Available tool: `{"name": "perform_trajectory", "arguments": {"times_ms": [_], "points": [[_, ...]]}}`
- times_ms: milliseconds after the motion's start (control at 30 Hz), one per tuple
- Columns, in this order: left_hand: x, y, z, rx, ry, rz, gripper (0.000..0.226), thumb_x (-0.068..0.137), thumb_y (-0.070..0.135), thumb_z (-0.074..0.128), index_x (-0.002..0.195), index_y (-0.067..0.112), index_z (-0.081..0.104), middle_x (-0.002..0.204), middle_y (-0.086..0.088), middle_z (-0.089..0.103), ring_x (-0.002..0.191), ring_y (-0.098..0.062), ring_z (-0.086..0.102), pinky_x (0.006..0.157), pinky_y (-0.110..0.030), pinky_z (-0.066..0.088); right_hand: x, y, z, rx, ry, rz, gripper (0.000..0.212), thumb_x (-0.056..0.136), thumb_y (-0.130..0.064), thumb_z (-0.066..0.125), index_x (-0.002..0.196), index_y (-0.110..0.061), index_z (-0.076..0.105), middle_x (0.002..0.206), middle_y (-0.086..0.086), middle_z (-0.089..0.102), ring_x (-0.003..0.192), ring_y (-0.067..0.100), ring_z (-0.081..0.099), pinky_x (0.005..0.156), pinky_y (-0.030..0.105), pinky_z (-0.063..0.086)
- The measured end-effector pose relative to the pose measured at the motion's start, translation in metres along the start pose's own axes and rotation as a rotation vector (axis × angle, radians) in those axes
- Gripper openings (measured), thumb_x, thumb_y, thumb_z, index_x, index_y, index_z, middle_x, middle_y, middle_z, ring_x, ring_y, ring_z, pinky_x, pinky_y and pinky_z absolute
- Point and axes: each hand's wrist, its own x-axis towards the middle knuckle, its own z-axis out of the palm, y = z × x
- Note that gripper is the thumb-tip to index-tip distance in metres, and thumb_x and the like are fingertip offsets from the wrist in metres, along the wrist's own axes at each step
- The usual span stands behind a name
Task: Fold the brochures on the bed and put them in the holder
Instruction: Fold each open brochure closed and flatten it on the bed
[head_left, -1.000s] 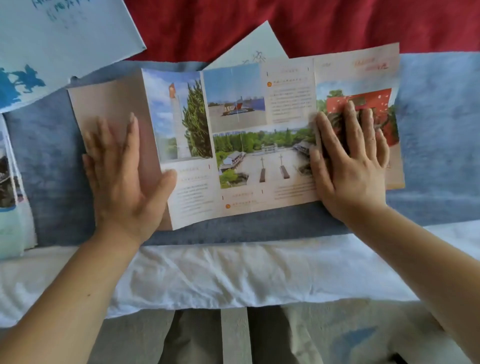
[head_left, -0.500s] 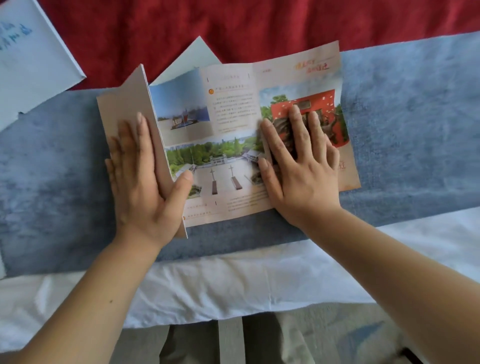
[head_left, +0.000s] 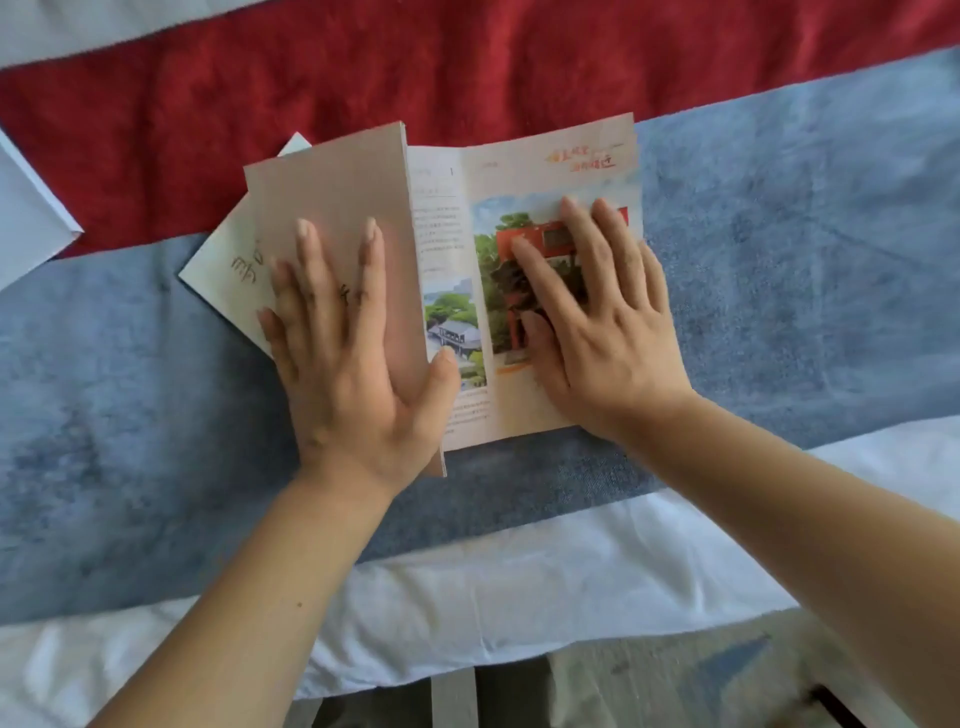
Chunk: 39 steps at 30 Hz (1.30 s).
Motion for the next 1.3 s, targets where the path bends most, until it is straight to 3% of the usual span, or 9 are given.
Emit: {"name": "perform_trajectory", "arguments": {"times_ms": [233, 500, 833, 1067, 1167, 1300], "points": [[0.007, 0.026, 0.025, 0.19, -0.062, 0.038, 0.09, 0.086, 0.063, 0.042, 0.164, 0.033, 0.011, 0.172, -0.015, -0.002, 0.156, -0.046, -0.005, 0.123, -0.067, 0.002, -0.002, 0.018, 0.004, -0.008, -0.019, 0.081, 0.068, 0.102, -0.058, 0.04, 0.162, -0.028, 0.031, 0.168, 0.025, 0.017, 0.157, 0.043, 0.013, 0.126, 0.055, 0.015], [0.012, 0.016, 0.064, 0.414, 0.011, 0.069, 0.084, 0.094, 0.067, 0.035, 0.165, 0.027, 0.012, 0.169, -0.024, 0.005, 0.154, -0.052, 0.002, 0.119, -0.072, 0.006, -0.002, 0.019, 0.017, 0.014, -0.022, 0.091, 0.069, 0.103, -0.058, 0.04, 0.163, -0.026, 0.03, 0.169, 0.024, 0.016, 0.158, 0.041, 0.011, 0.127, 0.055, 0.014], [0.015, 0.012, 0.076, 0.389, 0.035, 0.08, 0.077, 0.099, 0.066, 0.023, 0.165, 0.026, 0.014, 0.169, -0.024, 0.008, 0.154, -0.052, 0.002, 0.118, -0.074, 0.006, 0.001, 0.019, 0.022, -0.043, -0.104, 0.09, 0.068, 0.105, -0.055, 0.033, 0.165, -0.027, 0.022, 0.17, 0.023, 0.01, 0.158, 0.041, 0.005, 0.128, 0.054, 0.007], [0.014, 0.014, 0.068, 0.38, 0.033, 0.085, 0.082, 0.094, 0.071, 0.032, 0.164, 0.029, 0.02, 0.17, -0.021, 0.01, 0.155, -0.049, 0.003, 0.12, -0.07, 0.005, 0.003, 0.015, 0.017, -0.054, -0.123, 0.076, 0.065, 0.107, -0.054, 0.026, 0.165, -0.026, 0.019, 0.17, 0.023, 0.009, 0.158, 0.04, 0.006, 0.128, 0.054, 0.008], [0.016, 0.015, 0.061, 0.268, 0.042, 0.039, 0.083, 0.09, 0.073, 0.041, 0.162, 0.034, 0.024, 0.171, -0.012, 0.013, 0.158, -0.04, 0.003, 0.125, -0.062, 0.001, 0.007, 0.01, 0.015, -0.07, -0.145, 0.052, 0.067, 0.107, -0.055, 0.024, 0.165, -0.024, 0.019, 0.17, 0.025, 0.009, 0.157, 0.043, 0.006, 0.128, 0.056, 0.007], [0.013, 0.007, 0.039, 0.032, -0.027, 0.029, 0.082, 0.087, 0.065, 0.042, 0.159, 0.028, 0.033, 0.171, -0.001, 0.019, 0.16, -0.029, 0.003, 0.128, -0.052, -0.002, 0.013, -0.024, 0.014, -0.031, -0.223, -0.03, 0.066, 0.106, -0.05, 0.021, 0.165, -0.022, 0.021, 0.169, 0.026, 0.007, 0.157, 0.045, 0.004, 0.127, 0.059, 0.005]]}}
